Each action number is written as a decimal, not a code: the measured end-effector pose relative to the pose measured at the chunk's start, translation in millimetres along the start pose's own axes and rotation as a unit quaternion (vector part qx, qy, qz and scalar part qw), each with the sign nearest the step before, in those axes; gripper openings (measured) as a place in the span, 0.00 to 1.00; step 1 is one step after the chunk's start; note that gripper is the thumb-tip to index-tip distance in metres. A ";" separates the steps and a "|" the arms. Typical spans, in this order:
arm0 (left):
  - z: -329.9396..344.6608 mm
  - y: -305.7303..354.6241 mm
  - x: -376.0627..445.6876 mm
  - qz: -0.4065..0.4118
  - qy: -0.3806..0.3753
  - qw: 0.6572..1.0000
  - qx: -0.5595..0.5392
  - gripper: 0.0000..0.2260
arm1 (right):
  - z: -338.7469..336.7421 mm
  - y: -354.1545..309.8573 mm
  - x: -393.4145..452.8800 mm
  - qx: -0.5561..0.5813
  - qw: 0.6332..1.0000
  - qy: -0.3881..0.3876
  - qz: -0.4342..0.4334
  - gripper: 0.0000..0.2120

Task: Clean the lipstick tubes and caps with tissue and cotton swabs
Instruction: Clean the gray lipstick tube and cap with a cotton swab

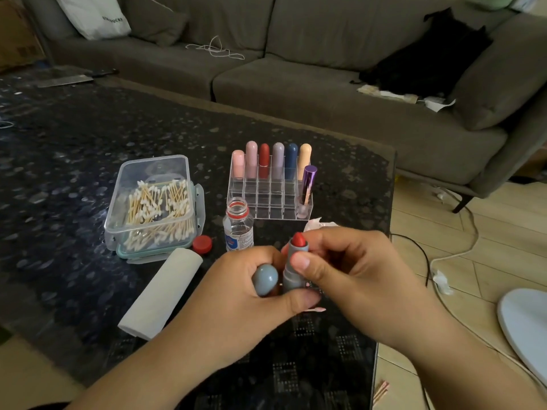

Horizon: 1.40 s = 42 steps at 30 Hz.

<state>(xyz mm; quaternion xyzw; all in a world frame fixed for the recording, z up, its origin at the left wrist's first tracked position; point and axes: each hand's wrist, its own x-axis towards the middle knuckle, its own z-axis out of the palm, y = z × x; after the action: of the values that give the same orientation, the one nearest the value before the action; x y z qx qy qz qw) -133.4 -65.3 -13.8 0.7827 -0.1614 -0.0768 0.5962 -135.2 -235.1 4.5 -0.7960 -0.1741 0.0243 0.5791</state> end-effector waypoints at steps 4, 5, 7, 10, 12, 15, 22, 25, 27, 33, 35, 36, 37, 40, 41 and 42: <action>-6.5 2.4 1.4 0.001 -0.043 0.999 -0.010 0.13 | -1.1 -1.3 2.7 0.052 0.998 -0.032 -0.017 0.07; -9.0 2.7 2.0 -0.001 -0.065 0.998 -0.027 0.12 | -1.0 -1.3 3.0 0.065 0.997 -0.040 -0.024 0.07; -13.5 2.8 3.4 0.006 -0.117 0.990 -0.073 0.09 | -0.6 -0.3 3.0 0.094 0.993 -0.054 -0.041 0.07; -19.4 5.3 5.2 0.021 -0.201 0.970 -0.139 0.05 | 0.3 1.1 2.8 0.137 0.986 -0.074 -0.054 0.11; -23.2 5.5 5.2 0.038 -0.244 0.956 -0.161 0.09 | 3.3 -0.1 3.7 0.186 0.975 -0.103 -0.058 0.12; -27.0 6.0 5.7 0.018 -0.293 0.934 -0.204 0.17 | 6.7 -2.7 3.5 0.266 0.950 -0.150 -0.057 0.12; -26.4 4.9 11.5 -0.044 -0.265 0.936 -0.227 0.22 | 8.1 -4.5 1.7 0.180 0.981 -0.050 -0.042 0.10; -18.3 1.3 13.4 -0.083 -0.151 0.956 -0.236 0.11 | 4.6 -1.5 3.6 0.103 0.995 0.014 -0.003 0.10; -14.4 0.8 14.8 -0.099 -0.100 0.958 -0.248 0.12 | 6.4 4.3 4.4 0.061 0.998 0.001 0.021 0.14; -9.5 -1.1 16.4 -0.119 -0.087 0.952 -0.270 0.17 | 14.7 12.5 4.1 0.202 0.977 0.008 0.062 0.12; -7.0 1.1 18.0 -0.120 -0.048 0.923 -0.363 0.13 | 14.0 12.1 5.4 0.185 0.981 0.034 0.041 0.14; -7.2 3.3 18.7 -0.127 -0.020 0.898 -0.421 0.11 | 12.1 10.7 6.0 0.155 0.986 0.051 0.027 0.13; -8.1 5.3 19.6 -0.137 0.008 0.873 -0.468 0.11 | 9.9 9.2 6.4 0.123 0.990 0.068 0.018 0.13; -12.9 5.4 19.4 -0.135 0.063 0.847 -0.510 0.12 | 7.8 2.3 4.4 0.068 0.995 0.063 0.036 0.15; -13.3 5.2 19.4 -0.130 0.069 0.847 -0.511 0.12 | 9.2 1.6 4.0 0.043 0.997 0.051 0.041 0.16; -13.1 4.2 20.0 -0.126 0.074 0.848 -0.510 0.13 | 11.1 0.6 3.5 0.012 0.998 0.040 0.044 0.16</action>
<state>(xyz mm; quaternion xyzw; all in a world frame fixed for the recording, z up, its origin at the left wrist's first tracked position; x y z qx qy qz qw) -111.3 -61.2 -4.7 0.3859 0.0455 -0.1645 0.9066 -134.4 -224.1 0.8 -0.7965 -0.1154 0.0193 0.5932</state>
